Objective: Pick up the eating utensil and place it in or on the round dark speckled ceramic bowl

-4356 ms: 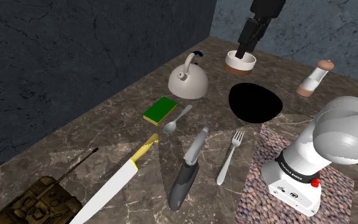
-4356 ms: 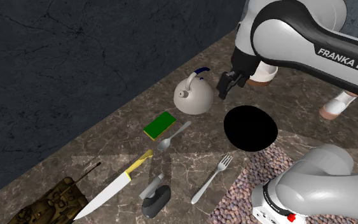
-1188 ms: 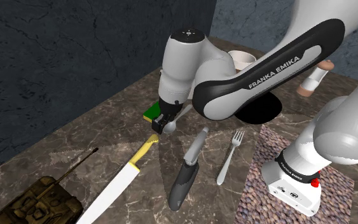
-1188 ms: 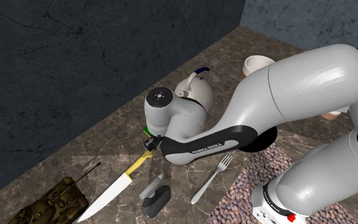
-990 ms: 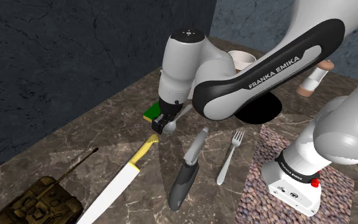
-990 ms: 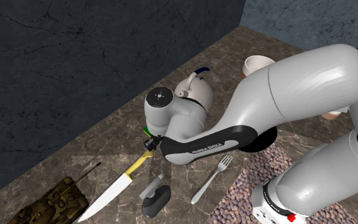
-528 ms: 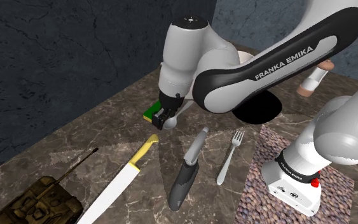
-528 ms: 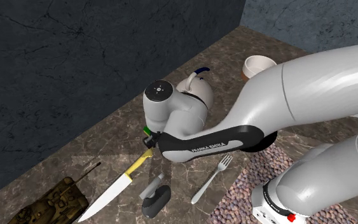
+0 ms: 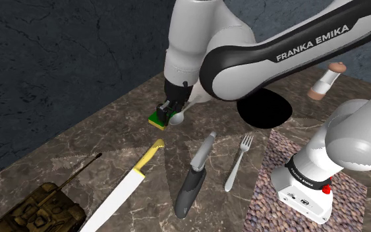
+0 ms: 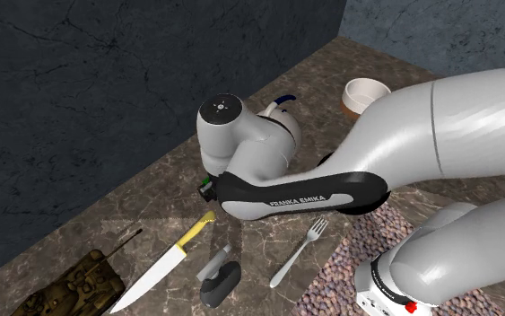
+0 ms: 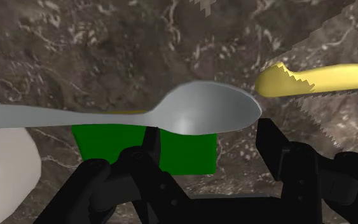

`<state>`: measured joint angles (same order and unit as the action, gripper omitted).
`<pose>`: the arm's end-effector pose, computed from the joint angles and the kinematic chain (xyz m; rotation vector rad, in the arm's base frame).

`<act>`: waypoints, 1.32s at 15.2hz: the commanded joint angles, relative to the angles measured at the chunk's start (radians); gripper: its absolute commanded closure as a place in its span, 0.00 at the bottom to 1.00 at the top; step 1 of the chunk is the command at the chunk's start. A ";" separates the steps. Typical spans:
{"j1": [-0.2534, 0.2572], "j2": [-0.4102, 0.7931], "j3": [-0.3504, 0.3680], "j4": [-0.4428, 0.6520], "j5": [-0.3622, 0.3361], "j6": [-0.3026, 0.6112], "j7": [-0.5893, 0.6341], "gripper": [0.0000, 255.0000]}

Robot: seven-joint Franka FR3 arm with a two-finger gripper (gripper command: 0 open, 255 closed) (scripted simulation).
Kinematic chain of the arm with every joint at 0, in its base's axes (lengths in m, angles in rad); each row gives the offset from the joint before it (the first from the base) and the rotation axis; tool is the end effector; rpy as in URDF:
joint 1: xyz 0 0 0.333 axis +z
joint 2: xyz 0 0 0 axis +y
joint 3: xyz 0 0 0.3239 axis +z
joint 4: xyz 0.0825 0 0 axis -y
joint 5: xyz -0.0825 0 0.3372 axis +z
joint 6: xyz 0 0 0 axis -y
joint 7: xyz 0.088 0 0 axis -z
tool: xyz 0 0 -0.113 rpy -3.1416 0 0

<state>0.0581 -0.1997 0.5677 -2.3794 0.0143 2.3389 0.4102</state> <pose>0.3596 0.2680 0.4297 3.0954 0.3171 0.2484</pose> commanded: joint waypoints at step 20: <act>0.018 -0.153 -0.067 0.139 0.074 -0.278 -0.089 1.00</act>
<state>0.0731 -0.3305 0.5092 -2.2236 0.0788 2.0651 0.3330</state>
